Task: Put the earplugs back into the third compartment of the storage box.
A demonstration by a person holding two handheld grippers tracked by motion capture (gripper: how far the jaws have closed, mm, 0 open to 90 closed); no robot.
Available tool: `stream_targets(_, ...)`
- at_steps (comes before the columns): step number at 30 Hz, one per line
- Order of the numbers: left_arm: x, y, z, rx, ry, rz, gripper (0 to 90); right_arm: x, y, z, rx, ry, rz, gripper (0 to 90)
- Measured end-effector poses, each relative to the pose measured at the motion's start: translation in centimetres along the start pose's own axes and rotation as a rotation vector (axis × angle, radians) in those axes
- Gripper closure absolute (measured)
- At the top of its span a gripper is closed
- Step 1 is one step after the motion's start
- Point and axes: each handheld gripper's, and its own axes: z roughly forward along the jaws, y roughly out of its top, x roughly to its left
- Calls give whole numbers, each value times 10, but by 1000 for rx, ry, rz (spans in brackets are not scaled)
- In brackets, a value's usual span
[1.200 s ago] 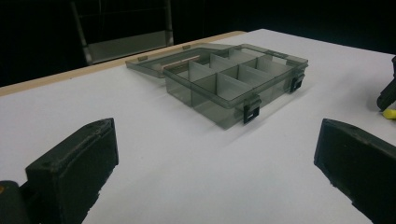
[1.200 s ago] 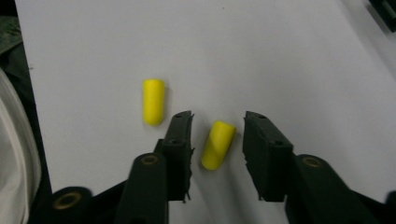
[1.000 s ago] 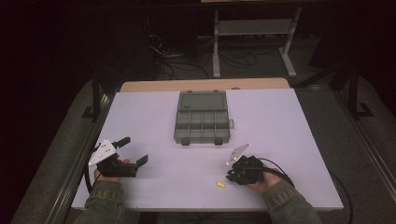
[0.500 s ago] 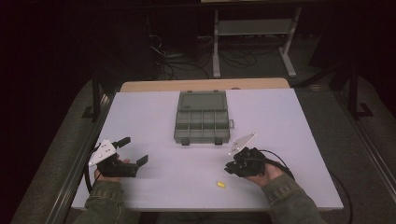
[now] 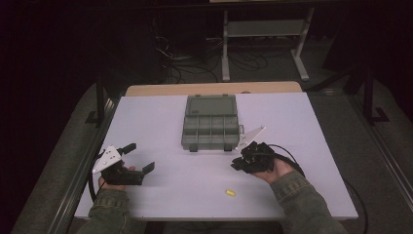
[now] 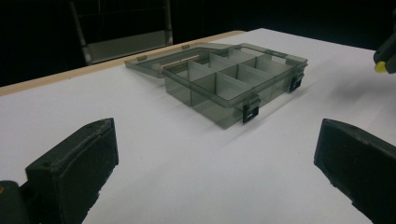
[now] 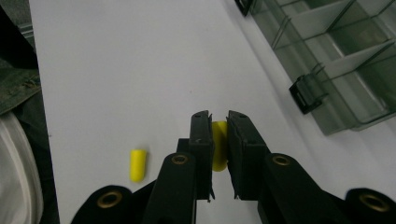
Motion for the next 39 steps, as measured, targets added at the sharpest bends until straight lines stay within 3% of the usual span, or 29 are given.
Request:
stream_targets(5,0,0,0,-2,-3,-1,0,-6,10,-4,-25,21,0,793)
stream_targets(39,0,0,-1,-5,-2,-2,0,-49,65,3,-21,2,1,797)
